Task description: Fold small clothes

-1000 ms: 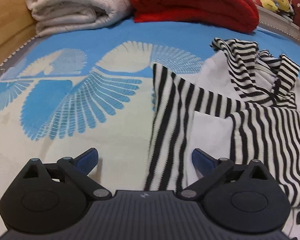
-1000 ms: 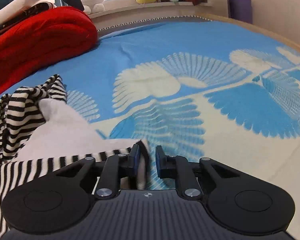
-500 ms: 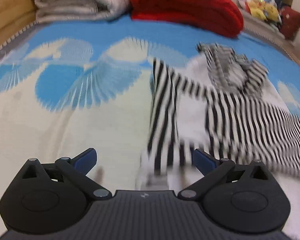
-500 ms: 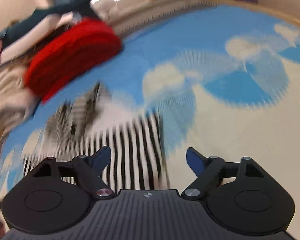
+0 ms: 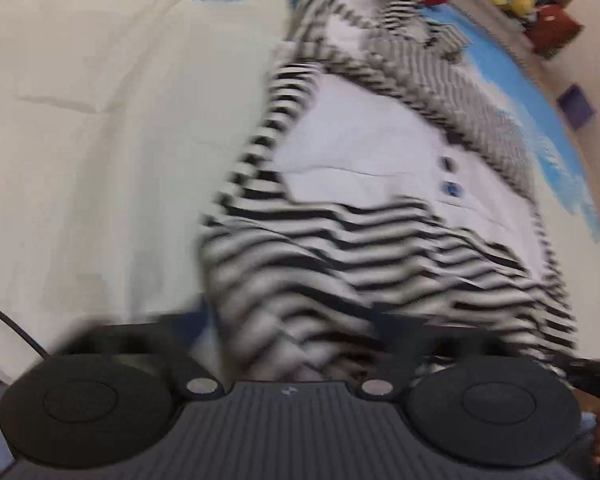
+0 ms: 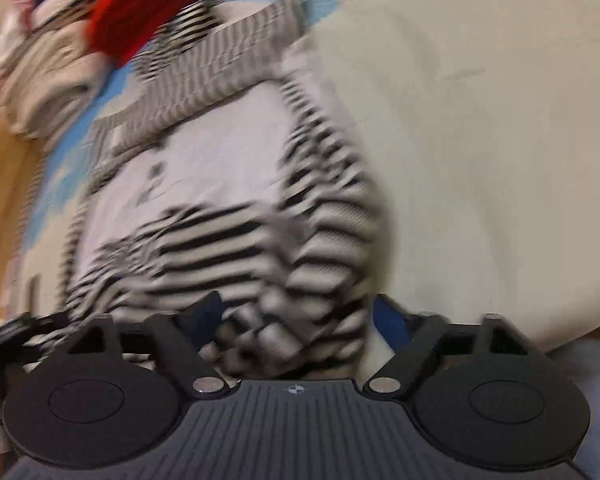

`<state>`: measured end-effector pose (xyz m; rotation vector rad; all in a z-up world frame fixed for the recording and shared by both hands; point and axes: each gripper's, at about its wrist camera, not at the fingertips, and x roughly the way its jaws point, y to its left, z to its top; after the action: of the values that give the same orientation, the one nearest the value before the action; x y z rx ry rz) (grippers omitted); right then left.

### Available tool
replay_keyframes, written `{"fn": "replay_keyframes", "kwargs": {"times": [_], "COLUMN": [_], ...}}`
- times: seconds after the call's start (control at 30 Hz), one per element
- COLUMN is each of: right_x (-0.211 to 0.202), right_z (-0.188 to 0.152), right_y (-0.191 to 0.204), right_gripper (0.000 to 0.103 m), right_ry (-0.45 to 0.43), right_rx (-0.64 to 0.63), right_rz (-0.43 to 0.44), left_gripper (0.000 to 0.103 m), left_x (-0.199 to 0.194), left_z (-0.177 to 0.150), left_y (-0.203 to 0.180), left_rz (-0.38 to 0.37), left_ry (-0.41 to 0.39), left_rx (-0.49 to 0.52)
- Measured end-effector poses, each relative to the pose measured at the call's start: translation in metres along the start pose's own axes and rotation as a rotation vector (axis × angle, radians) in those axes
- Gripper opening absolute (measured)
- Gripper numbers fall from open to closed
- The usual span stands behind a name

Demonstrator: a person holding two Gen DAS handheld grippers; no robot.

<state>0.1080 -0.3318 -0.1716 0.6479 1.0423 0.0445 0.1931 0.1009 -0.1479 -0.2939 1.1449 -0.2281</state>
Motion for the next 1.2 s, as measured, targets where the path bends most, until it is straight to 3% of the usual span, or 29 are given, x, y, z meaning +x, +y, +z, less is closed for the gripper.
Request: {"fn": "replay_keyframes", "kwargs": {"times": [0.03, 0.13, 0.37, 0.4, 0.47, 0.53, 0.57, 0.6, 0.63, 0.77, 0.83, 0.93, 1.0, 1.07, 1.2], "right_x": [-0.001, -0.013, -0.051, -0.049, -0.040, -0.039, -0.045, -0.058, -0.074, -0.160, -0.206, -0.260, -0.266, -0.248, -0.139], "right_z": [-0.003, -0.002, -0.009, -0.010, -0.013, -0.007, -0.001, 0.008, 0.021, 0.090, 0.130, 0.201, 0.250, 0.307, 0.414], "right_y": [0.004, 0.005, -0.008, -0.008, -0.009, -0.009, -0.008, -0.006, -0.003, 0.024, 0.053, 0.111, 0.147, 0.178, 0.209], "right_gripper": [0.019, 0.016, 0.016, 0.016, 0.023, 0.045, 0.049, 0.054, 0.056, 0.056, 0.059, 0.064, 0.071, 0.075, 0.084], "right_ry": [-0.005, -0.042, -0.036, -0.019, 0.018, 0.033, 0.022, -0.011, -0.050, -0.237, -0.364, -0.629, -0.755, -0.817, -0.767], "right_rx": [-0.008, -0.008, -0.025, -0.035, -0.056, -0.055, -0.055, -0.059, -0.054, -0.035, -0.068, -0.117, -0.142, -0.166, -0.164], "right_rz": [-0.033, -0.090, -0.077, -0.084, -0.107, -0.136, -0.142, -0.132, -0.121, -0.018, 0.028, 0.036, 0.028, -0.003, -0.041], "left_gripper": [0.008, 0.008, 0.008, 0.012, 0.032, 0.060, 0.067, 0.081, 0.086, 0.086, 0.094, 0.103, 0.103, 0.103, 0.103], "left_x": [-0.004, -0.025, -0.055, -0.053, -0.048, -0.057, -0.067, -0.082, -0.100, -0.180, -0.213, -0.238, -0.230, -0.200, -0.090], "left_z": [-0.002, -0.010, -0.045, -0.051, -0.056, -0.050, -0.040, -0.031, -0.018, 0.050, 0.089, 0.160, 0.212, 0.270, 0.365], "left_y": [-0.004, -0.018, -0.032, -0.032, -0.028, -0.021, -0.017, -0.014, -0.012, -0.028, -0.046, -0.084, -0.114, -0.145, -0.175], "left_rz": [-0.015, 0.022, 0.030, 0.043, 0.084, 0.118, 0.117, 0.109, 0.101, 0.029, -0.001, -0.024, -0.019, -0.009, 0.023], "left_ry": [0.000, -0.048, -0.031, -0.024, -0.024, -0.065, -0.103, -0.154, -0.213, -0.435, -0.540, -0.673, -0.700, -0.676, -0.566], "left_rx": [0.007, 0.054, 0.152, 0.167, 0.175, 0.152, 0.133, 0.111, 0.086, 0.085, 0.088, 0.081, 0.110, 0.148, 0.126]}}
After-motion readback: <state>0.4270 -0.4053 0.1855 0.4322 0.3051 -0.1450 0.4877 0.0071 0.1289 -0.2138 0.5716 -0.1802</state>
